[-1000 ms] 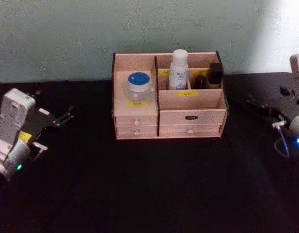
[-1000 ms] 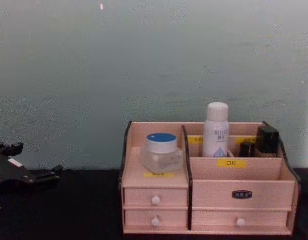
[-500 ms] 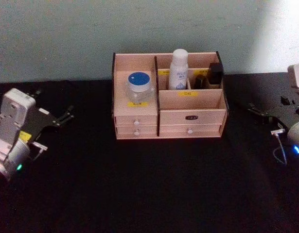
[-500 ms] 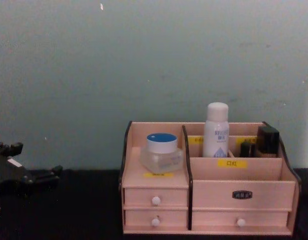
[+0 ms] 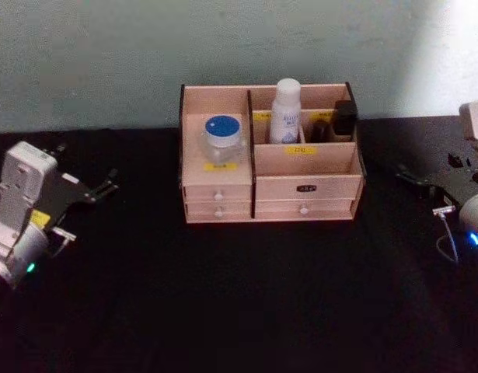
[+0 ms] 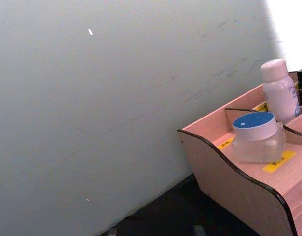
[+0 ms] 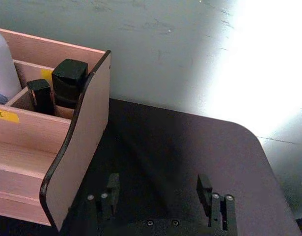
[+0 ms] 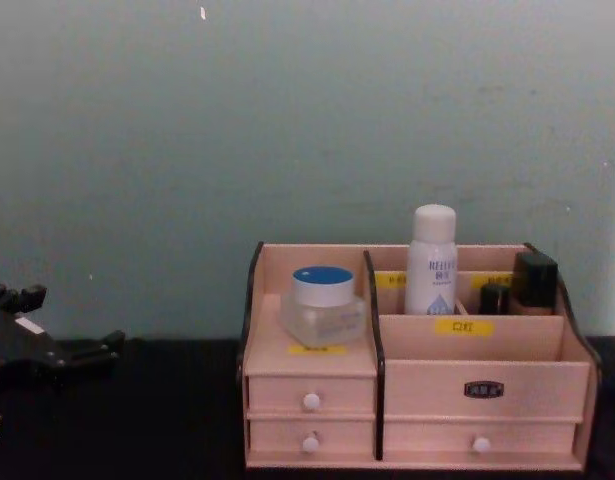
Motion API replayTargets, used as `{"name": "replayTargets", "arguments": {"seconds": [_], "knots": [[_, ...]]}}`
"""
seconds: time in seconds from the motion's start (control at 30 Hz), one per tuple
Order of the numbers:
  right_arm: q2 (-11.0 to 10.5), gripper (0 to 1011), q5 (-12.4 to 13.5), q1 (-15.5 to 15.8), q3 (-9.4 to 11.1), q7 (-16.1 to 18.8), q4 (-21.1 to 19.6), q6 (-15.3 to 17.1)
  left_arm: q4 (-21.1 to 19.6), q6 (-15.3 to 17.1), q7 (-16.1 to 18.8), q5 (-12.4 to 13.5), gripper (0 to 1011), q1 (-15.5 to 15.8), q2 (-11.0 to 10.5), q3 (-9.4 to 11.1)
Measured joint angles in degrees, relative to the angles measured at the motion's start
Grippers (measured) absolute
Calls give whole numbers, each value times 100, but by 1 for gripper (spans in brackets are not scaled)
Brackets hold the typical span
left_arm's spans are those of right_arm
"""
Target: Pick up the facial cleanser and watermelon frost from the table and place them into the tiered storage box.
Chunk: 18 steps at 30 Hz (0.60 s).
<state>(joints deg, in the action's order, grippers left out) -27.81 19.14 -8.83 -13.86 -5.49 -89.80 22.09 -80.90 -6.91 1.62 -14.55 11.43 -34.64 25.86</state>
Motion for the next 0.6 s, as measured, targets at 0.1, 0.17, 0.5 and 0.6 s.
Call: {"name": "replayTargets", "arguments": {"seconds": [0.1,0.17,0.5,0.6], "knots": [[-1,1003,1,-1,-2,2,-2,1,0,0,0,0,1001,0,0,0],[-2,1003,2,-2,-3,3,-3,2,0,0,0,0,1001,0,0,0],[-7,1003,6,-7,-6,4,-6,2,0,0,0,0,1001,0,0,0],[-8,1003,8,-6,-6,4,-6,2,0,0,0,0,1001,0,0,0]]}}
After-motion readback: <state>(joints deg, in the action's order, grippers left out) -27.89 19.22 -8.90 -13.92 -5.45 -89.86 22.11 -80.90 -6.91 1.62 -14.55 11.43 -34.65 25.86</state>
